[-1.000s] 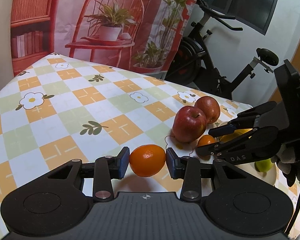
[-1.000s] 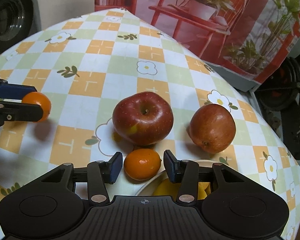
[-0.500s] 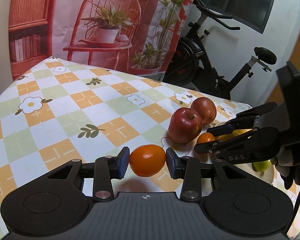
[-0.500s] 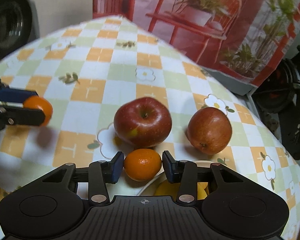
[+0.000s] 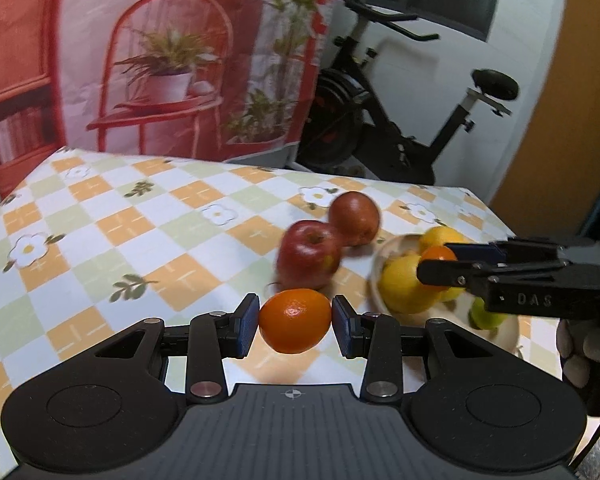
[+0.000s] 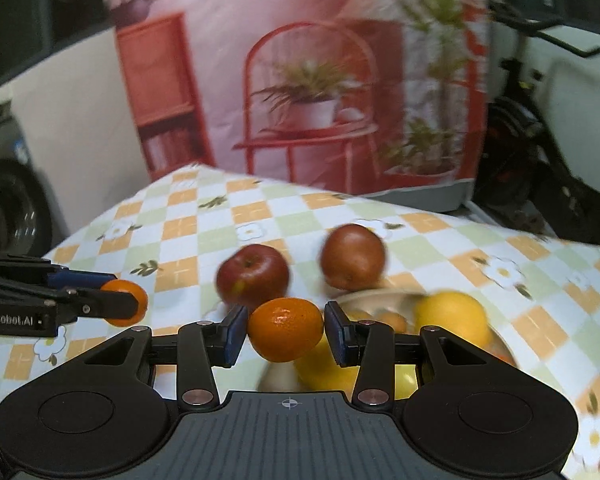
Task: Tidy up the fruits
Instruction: 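Carry both tangerines with both grippers over the plate, then lower the tangerines onto the plate and open both grippers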
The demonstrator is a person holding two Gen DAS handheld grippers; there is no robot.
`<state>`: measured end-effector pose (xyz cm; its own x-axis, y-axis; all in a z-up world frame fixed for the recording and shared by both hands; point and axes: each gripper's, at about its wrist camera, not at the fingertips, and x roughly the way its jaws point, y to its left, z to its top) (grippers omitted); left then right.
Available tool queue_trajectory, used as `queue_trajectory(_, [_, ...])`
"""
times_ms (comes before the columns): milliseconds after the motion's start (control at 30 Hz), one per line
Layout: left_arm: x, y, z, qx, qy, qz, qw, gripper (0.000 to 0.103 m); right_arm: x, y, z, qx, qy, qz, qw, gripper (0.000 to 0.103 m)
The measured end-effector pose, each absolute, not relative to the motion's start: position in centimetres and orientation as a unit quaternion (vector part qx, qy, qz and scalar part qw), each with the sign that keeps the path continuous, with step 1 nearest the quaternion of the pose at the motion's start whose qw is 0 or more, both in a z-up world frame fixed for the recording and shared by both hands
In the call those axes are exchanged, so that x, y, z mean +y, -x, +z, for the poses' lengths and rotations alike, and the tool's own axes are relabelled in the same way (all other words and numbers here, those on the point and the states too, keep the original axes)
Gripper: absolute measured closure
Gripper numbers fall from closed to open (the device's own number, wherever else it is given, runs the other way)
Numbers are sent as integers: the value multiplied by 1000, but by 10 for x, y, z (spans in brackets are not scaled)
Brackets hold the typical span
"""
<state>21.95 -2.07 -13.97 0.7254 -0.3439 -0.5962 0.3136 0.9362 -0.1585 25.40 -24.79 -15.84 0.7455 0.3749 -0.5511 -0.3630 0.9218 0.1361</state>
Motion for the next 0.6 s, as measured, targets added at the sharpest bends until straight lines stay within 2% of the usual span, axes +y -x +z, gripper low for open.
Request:
queue_trajectory(300, [-69,-222,-142,339,-24,-220,914,61,-301,-209,-181,277,-59,154,947,64])
queue_trajectory(600, [-108,-230,-153,363,-60,-251,895,61,-329,-200,-188,257,-81,142,953,64])
